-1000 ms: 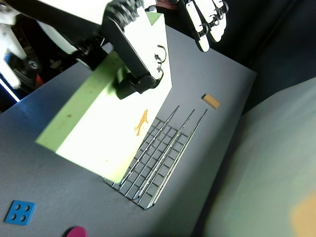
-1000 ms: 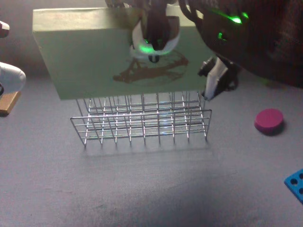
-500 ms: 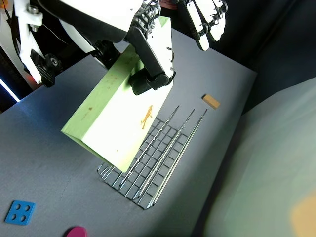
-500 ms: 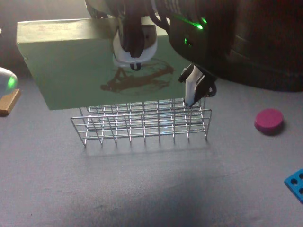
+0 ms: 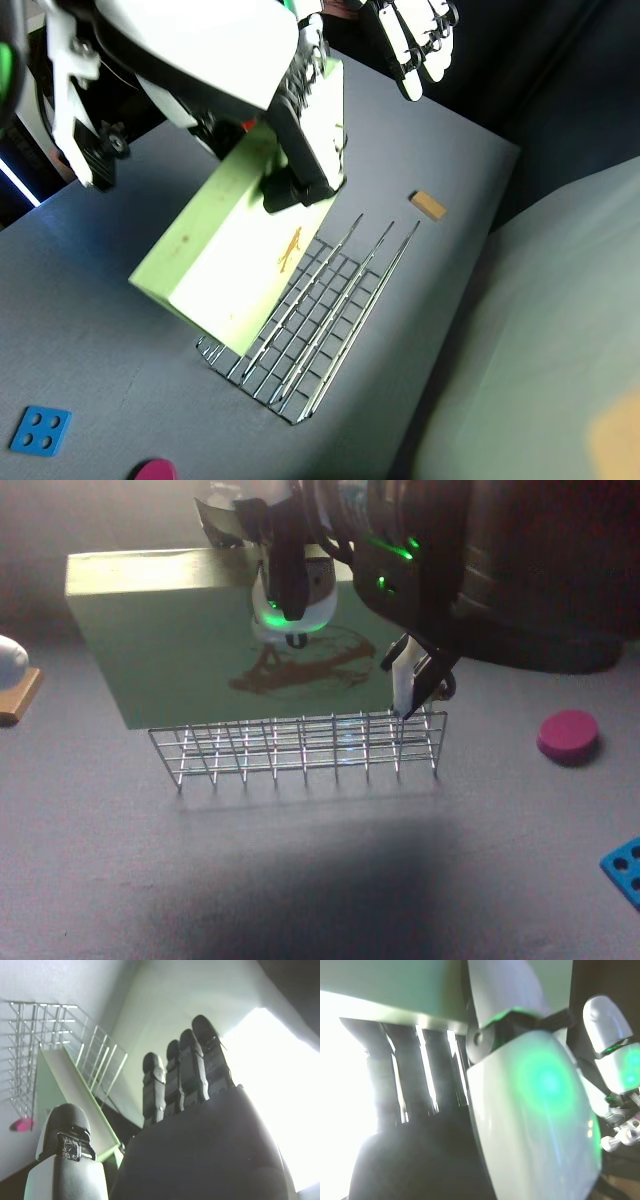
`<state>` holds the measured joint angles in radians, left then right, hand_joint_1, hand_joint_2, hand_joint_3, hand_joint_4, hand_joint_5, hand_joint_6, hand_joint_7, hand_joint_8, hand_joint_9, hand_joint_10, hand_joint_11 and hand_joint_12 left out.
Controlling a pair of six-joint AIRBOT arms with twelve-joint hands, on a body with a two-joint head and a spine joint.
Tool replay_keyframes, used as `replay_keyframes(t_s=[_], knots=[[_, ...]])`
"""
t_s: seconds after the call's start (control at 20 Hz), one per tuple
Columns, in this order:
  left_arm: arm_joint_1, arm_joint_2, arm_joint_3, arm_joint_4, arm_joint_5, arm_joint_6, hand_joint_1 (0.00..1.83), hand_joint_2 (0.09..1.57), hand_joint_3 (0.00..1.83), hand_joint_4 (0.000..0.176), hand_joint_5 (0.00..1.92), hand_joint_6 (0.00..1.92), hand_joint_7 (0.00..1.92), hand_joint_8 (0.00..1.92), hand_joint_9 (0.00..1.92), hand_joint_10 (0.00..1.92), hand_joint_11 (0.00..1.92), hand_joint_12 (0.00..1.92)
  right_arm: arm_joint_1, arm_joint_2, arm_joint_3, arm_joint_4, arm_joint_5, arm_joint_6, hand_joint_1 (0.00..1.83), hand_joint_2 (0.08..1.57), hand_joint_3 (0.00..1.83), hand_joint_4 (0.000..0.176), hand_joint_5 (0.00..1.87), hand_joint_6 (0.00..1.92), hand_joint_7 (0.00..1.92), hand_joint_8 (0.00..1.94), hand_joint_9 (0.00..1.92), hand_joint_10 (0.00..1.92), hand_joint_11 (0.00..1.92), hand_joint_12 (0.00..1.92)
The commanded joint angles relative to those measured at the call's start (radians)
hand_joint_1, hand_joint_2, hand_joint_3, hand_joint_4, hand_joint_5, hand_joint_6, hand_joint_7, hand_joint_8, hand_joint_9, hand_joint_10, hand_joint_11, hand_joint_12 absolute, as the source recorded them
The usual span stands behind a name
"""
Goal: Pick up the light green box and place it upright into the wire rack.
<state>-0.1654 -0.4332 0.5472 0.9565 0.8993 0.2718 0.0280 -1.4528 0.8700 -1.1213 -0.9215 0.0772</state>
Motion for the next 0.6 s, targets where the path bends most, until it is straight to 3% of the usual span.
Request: replay_keyframes(t_s=[0.0, 0.55], knots=[[-0.007, 0.001, -0.001, 0.074, -0.049, 0.004, 0.22, 1.20, 0.00, 0.065, 0.21, 0.00, 0.09, 0.00, 0.10, 0.00, 0.00, 0.43, 0.004, -0.006, 0.005, -0.082, 0.036, 0.001, 1.36, 1.17, 0.00, 0.000, 0.77, 1.08, 0.94, 1.09, 0.81, 1.46, 0.68, 1.55], [-0.007, 0.001, -0.002, 0.066, -0.048, 0.004, 0.23, 1.20, 0.00, 0.065, 0.22, 0.00, 0.12, 0.00, 0.09, 0.00, 0.00, 0.44, -0.057, -0.052, 0.091, -0.081, 0.052, 0.026, 1.36, 1.17, 0.00, 0.000, 0.76, 1.11, 0.94, 1.09, 0.81, 1.45, 0.68, 1.55]])
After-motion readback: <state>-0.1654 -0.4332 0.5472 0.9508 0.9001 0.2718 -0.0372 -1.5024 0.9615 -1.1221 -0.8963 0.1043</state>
